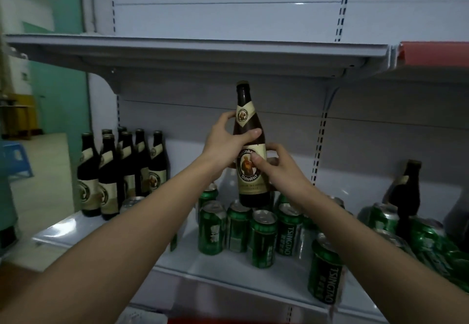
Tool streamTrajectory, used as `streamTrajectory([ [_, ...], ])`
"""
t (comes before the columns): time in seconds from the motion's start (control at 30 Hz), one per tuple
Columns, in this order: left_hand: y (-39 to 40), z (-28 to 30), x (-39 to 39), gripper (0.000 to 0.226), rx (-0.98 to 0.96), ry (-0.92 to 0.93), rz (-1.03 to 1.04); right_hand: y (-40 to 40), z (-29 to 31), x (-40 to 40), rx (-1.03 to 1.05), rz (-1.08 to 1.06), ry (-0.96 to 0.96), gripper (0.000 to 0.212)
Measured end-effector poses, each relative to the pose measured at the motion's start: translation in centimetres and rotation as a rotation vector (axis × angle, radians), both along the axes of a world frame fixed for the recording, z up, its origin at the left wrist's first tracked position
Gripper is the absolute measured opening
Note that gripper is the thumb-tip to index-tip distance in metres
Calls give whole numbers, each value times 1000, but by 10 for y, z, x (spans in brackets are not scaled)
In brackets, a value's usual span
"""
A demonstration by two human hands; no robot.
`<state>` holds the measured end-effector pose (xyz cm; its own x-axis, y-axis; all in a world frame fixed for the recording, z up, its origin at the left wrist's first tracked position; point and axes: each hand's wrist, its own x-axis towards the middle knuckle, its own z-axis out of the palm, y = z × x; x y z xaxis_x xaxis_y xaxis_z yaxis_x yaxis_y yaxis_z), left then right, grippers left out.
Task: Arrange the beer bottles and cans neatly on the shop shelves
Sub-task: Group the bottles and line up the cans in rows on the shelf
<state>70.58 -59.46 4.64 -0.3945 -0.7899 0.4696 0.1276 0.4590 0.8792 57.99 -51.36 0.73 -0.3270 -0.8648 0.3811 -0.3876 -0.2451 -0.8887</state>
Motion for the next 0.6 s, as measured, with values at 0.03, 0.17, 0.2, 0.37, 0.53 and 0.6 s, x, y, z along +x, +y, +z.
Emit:
streamTrajectory([
  [0.03,-6,1,7,59,-11,18,9,-5,6,2,17,9,19,37],
  [0.17,-29,5,39,67,-79,10,52,-29,43,12,15,8,66,37],
  [0.2,-35,6,47,67,-112,-1,64,-36,54,17,-3,0,87,37],
  [0.37,-63,6,79,64,-253,-102,101,-75,99,50,-91,52,254,43],
  [0.53,-100,-4,108,65,-258,-159,144,-119,122,83,-129,103,366,39],
  [0.6,-112,-10,119,65,-244,-165,166,-139,122,93,-97,127,374,36],
])
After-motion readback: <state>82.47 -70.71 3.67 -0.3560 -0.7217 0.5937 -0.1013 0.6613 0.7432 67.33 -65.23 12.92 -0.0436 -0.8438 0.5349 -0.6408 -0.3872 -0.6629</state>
